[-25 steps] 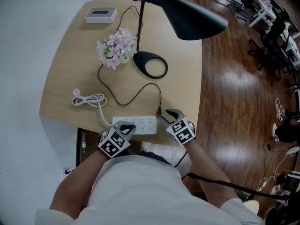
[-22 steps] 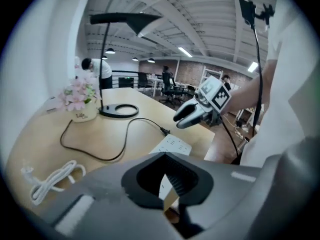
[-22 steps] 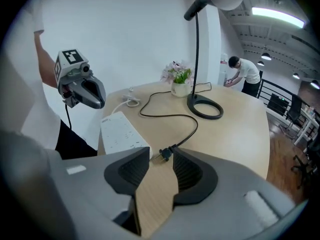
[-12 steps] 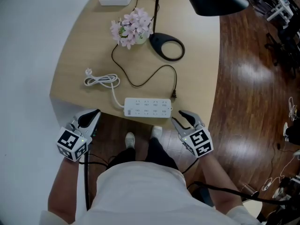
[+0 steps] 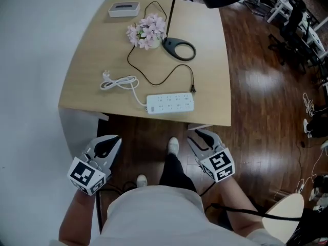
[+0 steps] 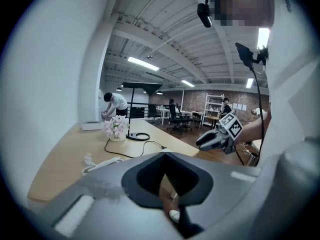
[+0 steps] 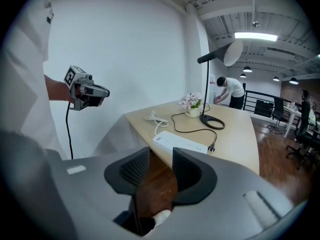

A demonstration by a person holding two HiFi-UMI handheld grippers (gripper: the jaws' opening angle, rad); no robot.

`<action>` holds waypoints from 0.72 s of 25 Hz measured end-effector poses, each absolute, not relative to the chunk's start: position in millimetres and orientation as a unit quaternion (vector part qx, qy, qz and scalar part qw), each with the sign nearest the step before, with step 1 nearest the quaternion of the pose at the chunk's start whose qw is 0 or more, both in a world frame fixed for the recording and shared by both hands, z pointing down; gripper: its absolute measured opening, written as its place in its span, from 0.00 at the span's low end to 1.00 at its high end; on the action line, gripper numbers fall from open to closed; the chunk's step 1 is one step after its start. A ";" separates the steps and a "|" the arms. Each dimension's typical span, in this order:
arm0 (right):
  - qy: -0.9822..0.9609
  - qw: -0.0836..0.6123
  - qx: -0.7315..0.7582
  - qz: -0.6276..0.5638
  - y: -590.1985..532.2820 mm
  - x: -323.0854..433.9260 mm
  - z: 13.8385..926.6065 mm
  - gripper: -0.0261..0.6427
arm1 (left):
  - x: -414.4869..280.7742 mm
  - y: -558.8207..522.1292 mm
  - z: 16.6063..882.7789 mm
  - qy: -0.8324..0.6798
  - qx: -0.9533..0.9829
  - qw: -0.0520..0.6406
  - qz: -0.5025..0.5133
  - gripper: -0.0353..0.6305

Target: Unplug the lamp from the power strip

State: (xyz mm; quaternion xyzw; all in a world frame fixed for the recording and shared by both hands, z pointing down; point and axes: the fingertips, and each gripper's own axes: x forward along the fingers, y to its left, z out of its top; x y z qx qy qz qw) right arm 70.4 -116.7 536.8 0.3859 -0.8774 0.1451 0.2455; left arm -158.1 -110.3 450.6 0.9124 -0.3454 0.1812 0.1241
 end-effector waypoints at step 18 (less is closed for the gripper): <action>-0.850 0.216 0.461 0.137 165.6 -8.7 469.2 0.26 | -220.1 125.2 435.6 -0.269 0.949 0.074 0.147 0.06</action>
